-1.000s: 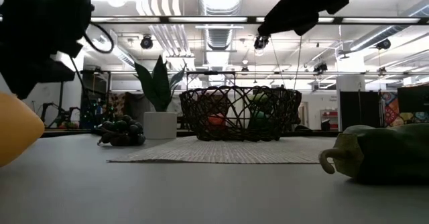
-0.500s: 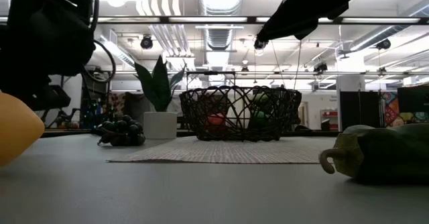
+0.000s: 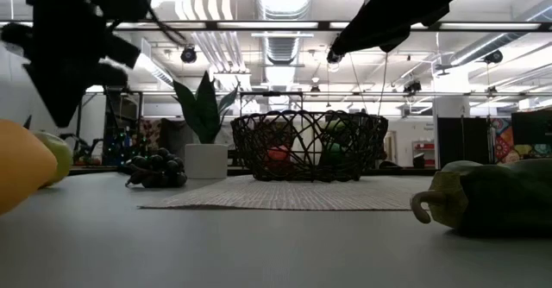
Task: Build produce basket
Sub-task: Put the yellow apple into the black wire basket
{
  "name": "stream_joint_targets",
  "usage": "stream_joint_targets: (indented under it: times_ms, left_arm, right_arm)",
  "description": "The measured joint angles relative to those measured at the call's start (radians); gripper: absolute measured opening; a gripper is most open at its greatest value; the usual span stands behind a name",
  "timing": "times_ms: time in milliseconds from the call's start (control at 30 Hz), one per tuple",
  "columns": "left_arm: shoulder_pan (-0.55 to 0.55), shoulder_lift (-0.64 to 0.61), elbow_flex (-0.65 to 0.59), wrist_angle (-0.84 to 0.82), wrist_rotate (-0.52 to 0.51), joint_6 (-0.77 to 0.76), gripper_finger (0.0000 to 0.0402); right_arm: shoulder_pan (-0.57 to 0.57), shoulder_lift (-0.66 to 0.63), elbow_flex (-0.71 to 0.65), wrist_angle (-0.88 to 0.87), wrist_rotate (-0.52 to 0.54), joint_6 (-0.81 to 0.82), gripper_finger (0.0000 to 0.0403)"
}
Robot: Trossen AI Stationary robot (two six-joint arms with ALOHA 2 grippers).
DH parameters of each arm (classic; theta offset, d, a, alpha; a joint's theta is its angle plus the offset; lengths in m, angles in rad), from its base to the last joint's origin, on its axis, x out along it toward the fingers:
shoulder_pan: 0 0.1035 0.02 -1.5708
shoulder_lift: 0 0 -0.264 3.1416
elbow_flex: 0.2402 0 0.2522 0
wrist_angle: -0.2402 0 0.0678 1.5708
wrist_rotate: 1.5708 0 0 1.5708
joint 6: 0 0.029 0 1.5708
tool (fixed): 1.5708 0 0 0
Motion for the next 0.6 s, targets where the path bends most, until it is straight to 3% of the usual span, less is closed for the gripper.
stream_joint_targets:
  times_ms: [133, 267, 433, 600]
  left_arm:
    - [-0.001, -0.016, 0.021, -0.016, -0.024, 0.118, 0.0002]
    - [0.0, -0.021, 0.011, -0.013, -0.015, 0.247, 0.0038]
    - [-0.001, -0.02, 0.011, -0.015, 0.051, 0.293, 0.0136]
    - [-0.004, -0.02, -0.013, -0.076, 0.075, 0.211, 0.0244]
  right_arm:
    - [0.0, 0.0, 0.0, 0.0, 0.0, 0.0, 0.0109]
    - [0.0, 0.0, -0.001, 0.0, 0.0, 0.0, 0.0112]
    - [0.0, 0.0, -0.003, 0.0, 0.0, 0.007, 0.0107]
    - [0.0, 0.0, -0.011, 0.001, 0.0, 0.024, 0.0101]
